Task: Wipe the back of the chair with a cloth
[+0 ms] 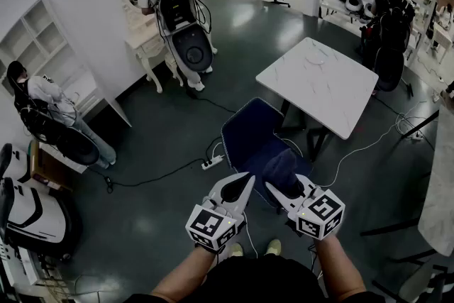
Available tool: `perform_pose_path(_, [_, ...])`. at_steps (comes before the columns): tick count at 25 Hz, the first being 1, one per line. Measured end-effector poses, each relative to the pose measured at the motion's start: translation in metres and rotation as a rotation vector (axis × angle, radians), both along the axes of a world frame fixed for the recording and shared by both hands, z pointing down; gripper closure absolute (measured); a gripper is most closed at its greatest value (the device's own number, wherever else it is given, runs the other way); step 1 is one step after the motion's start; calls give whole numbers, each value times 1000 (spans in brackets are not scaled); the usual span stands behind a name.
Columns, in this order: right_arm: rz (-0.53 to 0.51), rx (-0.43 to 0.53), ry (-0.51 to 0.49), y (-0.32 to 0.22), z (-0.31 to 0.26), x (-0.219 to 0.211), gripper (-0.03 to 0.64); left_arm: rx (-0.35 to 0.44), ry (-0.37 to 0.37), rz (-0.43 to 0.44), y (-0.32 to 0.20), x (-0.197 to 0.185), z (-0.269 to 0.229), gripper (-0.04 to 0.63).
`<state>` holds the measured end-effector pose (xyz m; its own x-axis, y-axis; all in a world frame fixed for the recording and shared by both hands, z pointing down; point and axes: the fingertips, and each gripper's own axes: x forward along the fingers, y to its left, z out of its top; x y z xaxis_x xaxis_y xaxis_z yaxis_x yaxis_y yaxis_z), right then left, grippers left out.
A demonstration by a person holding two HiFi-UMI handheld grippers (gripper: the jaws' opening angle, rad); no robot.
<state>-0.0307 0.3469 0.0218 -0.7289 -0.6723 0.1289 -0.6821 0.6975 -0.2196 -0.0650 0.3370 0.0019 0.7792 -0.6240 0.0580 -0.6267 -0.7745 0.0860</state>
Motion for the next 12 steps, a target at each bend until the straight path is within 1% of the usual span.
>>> perform_pose_path(8, [-17,4,-7,3,-1,15,537,-12,-1,3,5,21,0,588])
perform_pose_path(12, [-51,-17,-22,12,6,18,537,-11,-9,3,14,28,4,588])
